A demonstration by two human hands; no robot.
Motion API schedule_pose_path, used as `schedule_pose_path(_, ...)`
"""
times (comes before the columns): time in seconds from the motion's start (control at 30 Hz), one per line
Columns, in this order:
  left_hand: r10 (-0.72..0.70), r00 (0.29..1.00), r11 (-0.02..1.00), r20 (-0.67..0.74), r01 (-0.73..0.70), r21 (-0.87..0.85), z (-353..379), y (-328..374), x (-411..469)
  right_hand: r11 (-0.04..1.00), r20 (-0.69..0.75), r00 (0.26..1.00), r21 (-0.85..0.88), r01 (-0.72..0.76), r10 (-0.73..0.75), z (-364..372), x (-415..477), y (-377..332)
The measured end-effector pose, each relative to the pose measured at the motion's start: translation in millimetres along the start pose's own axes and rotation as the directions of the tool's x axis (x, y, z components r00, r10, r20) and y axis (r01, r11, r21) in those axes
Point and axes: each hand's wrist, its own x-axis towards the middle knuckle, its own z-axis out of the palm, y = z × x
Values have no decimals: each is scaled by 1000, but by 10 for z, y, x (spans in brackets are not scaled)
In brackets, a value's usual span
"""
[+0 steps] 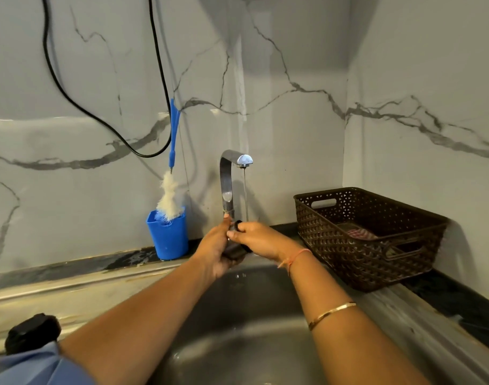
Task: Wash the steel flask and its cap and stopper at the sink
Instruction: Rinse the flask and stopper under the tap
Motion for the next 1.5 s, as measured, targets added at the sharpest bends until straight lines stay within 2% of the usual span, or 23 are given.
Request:
schedule_pose_path(0.07, 1, 1000, 1000, -3, -1, 22, 10, 8, 24, 997, 8, 1000, 79, 1, -1, -52, 6, 30)
schedule_pose_path(0.17, -16, 1000, 998, 25, 18, -52, 98, -68, -20, 978, -96, 995, -207, -32, 12, -45, 14, -63)
schedule_pose_path(0.2, -22, 999, 996, 39, 25, -86, 119, -86, -24, 981, -102, 995, -192, -31, 11, -39, 16, -69)
schedule_pose_path(0.27, -48, 996, 992, 77, 57, -115, 122, -67, -17, 999, -75, 997, 42, -4, 7, -72, -15, -6)
schedule_pose_path(0.37, -97, 985, 994, 142, 103, -35, 111, -14, -34, 914, -42, 998, 405, -29, 50, -195, -77, 120)
schedule_pose_path(0.53, 11, 991, 971, 135, -43, 236, 170, -74, -77, 661, -48, 967, 738, -135, 252, -178, -22, 255)
schedule_pose_path(0.6, 60, 990, 948, 129, -97, 304, 203, -72, -94, 610, -83, 943, 780, -139, 321, -131, 28, 247)
schedule_pose_path(0.63, 79, 990, 944, 116, -112, 309, 215, -71, -98, 651, -157, 927, 751, -112, 341, -80, 69, 222)
schedule_pose_path(0.7, 90, 993, 956, 78, -108, 274, 235, -76, -104, 869, -422, 854, 491, -68, 306, 84, 179, 165)
schedule_pose_path(0.77, 96, 995, 975, -3, -94, 203, 223, -66, -89, 999, -678, 734, 39, -15, 38, 234, 219, 167)
schedule_pose_path(0.8, 95, 994, 984, -50, -86, 153, 198, -56, -77, 983, -704, 692, -176, 51, -162, 272, 200, 175)
schedule_pose_path(0.83, 89, 993, 992, -83, -81, 97, 171, -44, -74, 920, -637, 689, -373, 119, -347, 297, 170, 185)
schedule_pose_path(0.9, 89, 991, 996, -96, -87, 20, 117, -38, -80, 766, -451, 710, -612, 195, -541, 349, 147, 243)
schedule_pose_path(0.93, 107, 992, 994, -71, -105, 21, 103, -53, -89, 750, -436, 709, -630, 199, -554, 349, 120, 246)
schedule_pose_path(1.0, 159, 987, 984, 30, -161, 70, 111, -99, -105, 853, -563, 704, -508, 118, -433, 326, 69, 225)
schedule_pose_path(1.07, 192, 973, 965, 130, -211, 153, 140, -133, -130, 980, -653, 755, -184, -73, -67, 240, 58, 213)
schedule_pose_path(1.13, 222, 952, 933, 209, -270, 239, 147, -168, -167, 957, -550, 783, 143, -254, 290, 102, 97, 226)
schedule_pose_path(1.2, 253, 930, 886, 267, -333, 322, 121, -226, -186, 915, -438, 805, 233, -328, 401, 10, 97, 231)
schedule_pose_path(1.27, 273, 918, 865, 287, -365, 345, 84, -283, -181, 923, -440, 812, 195, -331, 384, 1, 93, 223)
schedule_pose_path(1.33, 278, 930, 890, 240, -343, 301, 90, -279, -183, 959, -556, 808, -62, -277, 197, 41, 76, 231)
schedule_pose_path(1.37, 256, 947, 921, 192, -299, 250, 103, -241, -175, 929, -602, 798, -303, -210, -16, 70, 59, 240)
schedule_pose_path(1.43, 155, 980, 978, 121, -170, 119, 106, -122, -150, 695, -480, 738, -718, -20, -475, 104, 20, 278)
schedule_pose_path(1.5, 27, 994, 996, 102, -36, 84, 88, -2, -154, 565, -358, 705, -822, 72, -612, 59, 11, 290)
